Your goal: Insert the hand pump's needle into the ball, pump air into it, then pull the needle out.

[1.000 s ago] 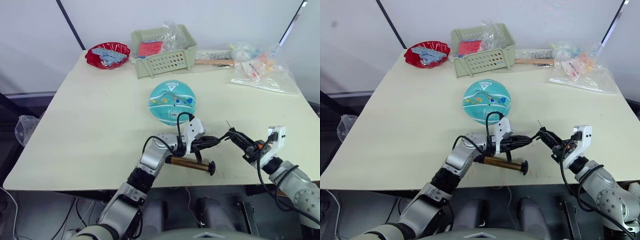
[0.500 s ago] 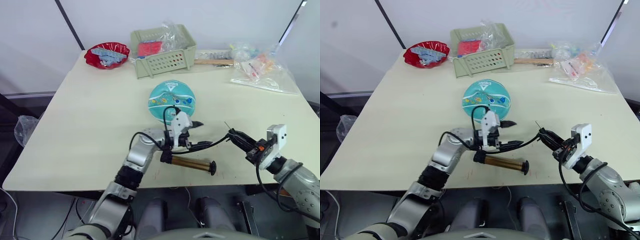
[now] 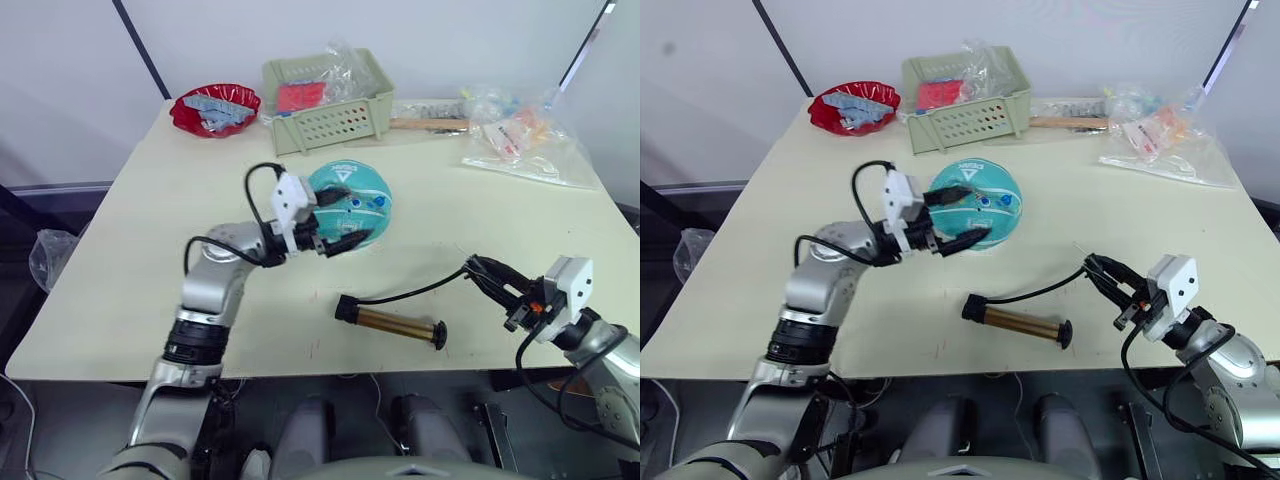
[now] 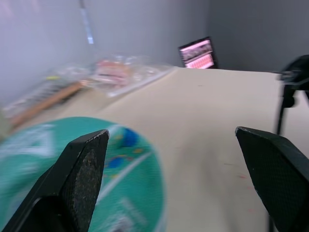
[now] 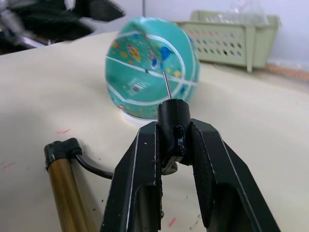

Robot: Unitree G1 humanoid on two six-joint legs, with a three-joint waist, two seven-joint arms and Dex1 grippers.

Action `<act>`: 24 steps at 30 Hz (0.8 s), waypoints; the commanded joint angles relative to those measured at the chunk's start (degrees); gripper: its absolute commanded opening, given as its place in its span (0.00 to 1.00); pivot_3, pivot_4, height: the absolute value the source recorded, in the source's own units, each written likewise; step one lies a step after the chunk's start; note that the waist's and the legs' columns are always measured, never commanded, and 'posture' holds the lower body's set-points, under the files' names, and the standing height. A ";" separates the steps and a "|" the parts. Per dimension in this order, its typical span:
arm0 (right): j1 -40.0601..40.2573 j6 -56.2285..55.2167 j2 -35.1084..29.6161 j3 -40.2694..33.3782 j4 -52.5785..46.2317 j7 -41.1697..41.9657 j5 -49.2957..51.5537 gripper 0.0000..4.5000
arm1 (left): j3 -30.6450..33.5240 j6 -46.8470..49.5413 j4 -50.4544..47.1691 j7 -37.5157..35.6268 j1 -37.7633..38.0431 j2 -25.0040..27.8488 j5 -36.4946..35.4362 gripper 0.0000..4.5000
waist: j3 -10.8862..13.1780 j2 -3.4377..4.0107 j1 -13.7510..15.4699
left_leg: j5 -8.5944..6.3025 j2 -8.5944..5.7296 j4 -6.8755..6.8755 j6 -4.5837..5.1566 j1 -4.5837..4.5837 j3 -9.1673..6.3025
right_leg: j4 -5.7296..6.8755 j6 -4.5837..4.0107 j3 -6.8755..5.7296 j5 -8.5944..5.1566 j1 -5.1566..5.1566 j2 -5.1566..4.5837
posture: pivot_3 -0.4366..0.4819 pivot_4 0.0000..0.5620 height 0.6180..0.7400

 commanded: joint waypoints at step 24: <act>-0.61 -8.98 1.35 0.53 1.73 4.39 -2.01 0.07 | -1.99 -12.37 41.81 -7.09 -21.60 6.10 10.86 0.99 | 0.09 -0.13 0.22 | 0.00 0.00 -0.01 -0.01 -0.01 0.01 | 0.00 0.02 -0.04 0.02 0.00 0.02 | 0.48 0.27 1.00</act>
